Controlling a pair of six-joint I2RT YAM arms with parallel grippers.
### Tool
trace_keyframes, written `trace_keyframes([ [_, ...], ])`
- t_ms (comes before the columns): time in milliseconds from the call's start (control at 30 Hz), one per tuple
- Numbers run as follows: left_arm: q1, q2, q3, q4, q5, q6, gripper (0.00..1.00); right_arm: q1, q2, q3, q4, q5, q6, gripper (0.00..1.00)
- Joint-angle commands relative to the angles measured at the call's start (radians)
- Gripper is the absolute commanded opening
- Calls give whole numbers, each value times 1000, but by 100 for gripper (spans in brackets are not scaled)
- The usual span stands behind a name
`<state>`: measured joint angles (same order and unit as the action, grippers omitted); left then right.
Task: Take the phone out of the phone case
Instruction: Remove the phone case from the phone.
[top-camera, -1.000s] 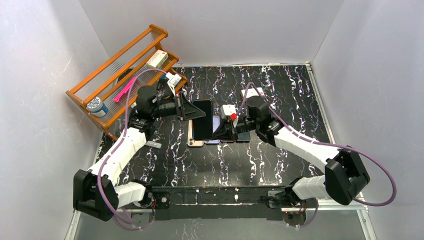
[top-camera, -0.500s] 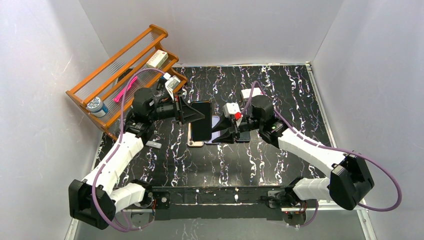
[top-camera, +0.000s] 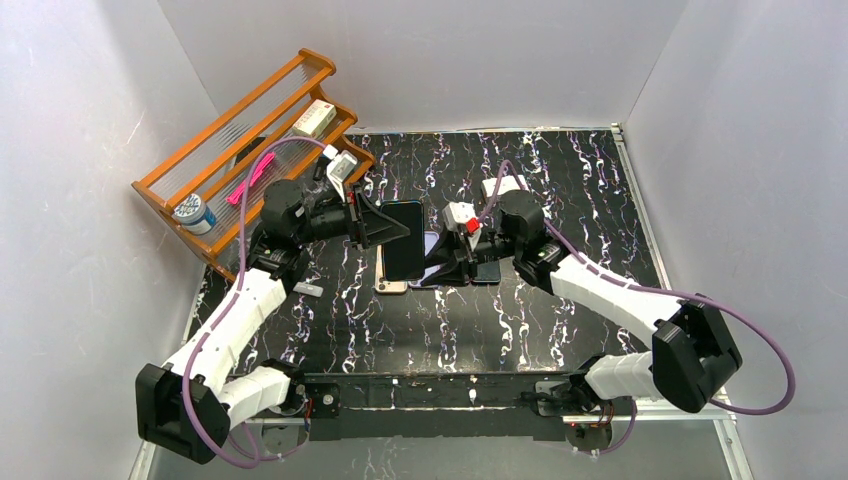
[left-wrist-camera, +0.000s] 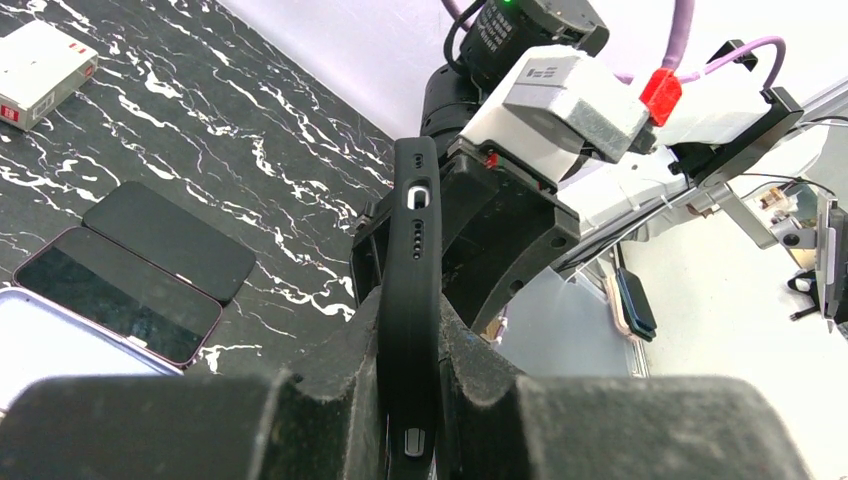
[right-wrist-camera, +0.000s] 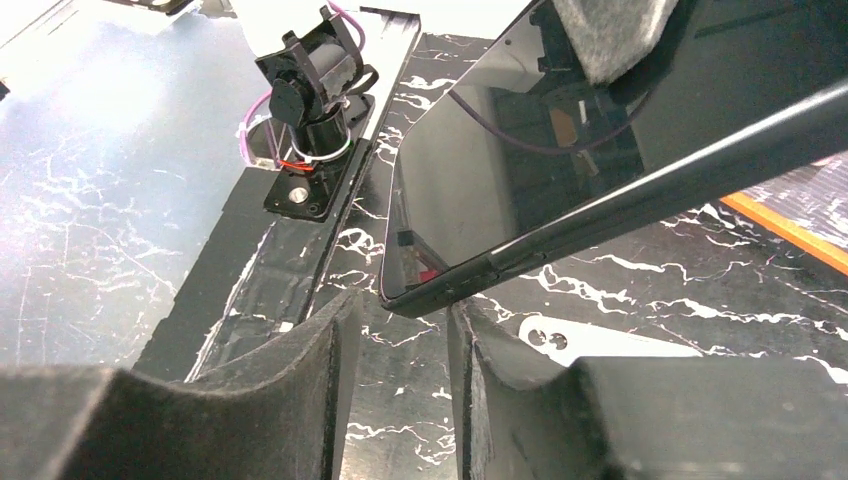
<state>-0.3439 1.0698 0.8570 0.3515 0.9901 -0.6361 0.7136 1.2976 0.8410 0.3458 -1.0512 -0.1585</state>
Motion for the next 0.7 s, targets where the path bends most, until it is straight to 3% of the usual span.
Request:
trace_keyframes([
  [0, -7, -36, 1, 86, -7, -21, 0, 5, 16, 35, 47, -25, 17, 42],
  [233, -12, -45, -9, 87, -5, -17, 0, 4, 32, 62, 31, -35, 14, 36],
  [500, -29, -27, -10, 87, -26, -98, 0, 6, 19, 73, -28, 11, -112, 1],
  [667, -48, -17, -20, 87, -39, -127, 0, 5, 29, 115, -96, 42, -170, 1],
])
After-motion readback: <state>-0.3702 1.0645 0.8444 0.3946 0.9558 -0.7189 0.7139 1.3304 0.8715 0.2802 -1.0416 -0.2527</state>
